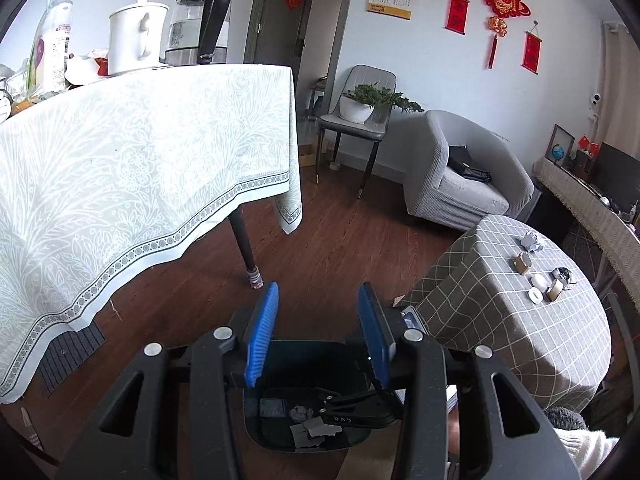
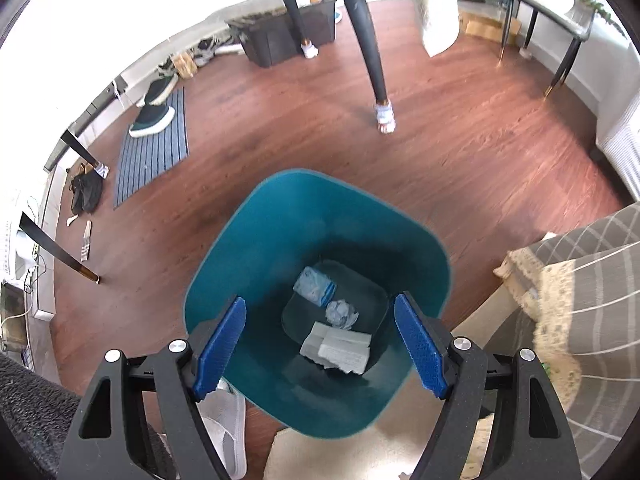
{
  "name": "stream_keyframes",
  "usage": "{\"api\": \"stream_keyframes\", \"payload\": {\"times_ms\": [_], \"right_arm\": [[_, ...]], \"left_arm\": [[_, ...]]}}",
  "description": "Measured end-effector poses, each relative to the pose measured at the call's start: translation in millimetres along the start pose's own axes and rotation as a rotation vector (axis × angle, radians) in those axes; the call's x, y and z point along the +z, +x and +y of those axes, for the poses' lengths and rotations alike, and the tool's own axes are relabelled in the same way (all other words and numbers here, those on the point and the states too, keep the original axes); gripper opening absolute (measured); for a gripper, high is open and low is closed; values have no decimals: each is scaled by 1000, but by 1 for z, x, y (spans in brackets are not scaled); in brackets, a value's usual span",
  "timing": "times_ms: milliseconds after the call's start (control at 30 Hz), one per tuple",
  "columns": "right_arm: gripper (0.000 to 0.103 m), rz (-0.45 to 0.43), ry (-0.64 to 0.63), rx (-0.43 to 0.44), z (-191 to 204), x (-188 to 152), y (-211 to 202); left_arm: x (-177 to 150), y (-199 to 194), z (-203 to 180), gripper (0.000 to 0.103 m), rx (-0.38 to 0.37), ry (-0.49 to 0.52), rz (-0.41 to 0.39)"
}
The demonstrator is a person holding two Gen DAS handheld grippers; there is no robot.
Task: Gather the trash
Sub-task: 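Open both tools to drop the foil ball and box into the bin, then move both tools back toward the table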
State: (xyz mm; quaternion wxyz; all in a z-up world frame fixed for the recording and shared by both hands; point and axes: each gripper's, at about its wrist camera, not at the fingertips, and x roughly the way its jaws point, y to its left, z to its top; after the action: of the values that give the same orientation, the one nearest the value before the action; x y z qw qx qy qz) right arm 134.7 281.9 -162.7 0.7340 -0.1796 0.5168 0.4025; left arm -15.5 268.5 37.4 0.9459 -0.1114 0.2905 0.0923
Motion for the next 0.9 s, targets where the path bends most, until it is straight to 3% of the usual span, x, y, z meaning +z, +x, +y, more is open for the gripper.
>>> {"api": "stream_keyframes", "payload": {"times_ms": [567,900], "right_arm": [[78,-305,35,-19,-45,-14,-144],[78,-421,54,-108,-85,-38,-208]], "left_arm": [[22,4,-41,53,-72,-19,-64],[23,30,-93,60,-129,19,-38]]}}
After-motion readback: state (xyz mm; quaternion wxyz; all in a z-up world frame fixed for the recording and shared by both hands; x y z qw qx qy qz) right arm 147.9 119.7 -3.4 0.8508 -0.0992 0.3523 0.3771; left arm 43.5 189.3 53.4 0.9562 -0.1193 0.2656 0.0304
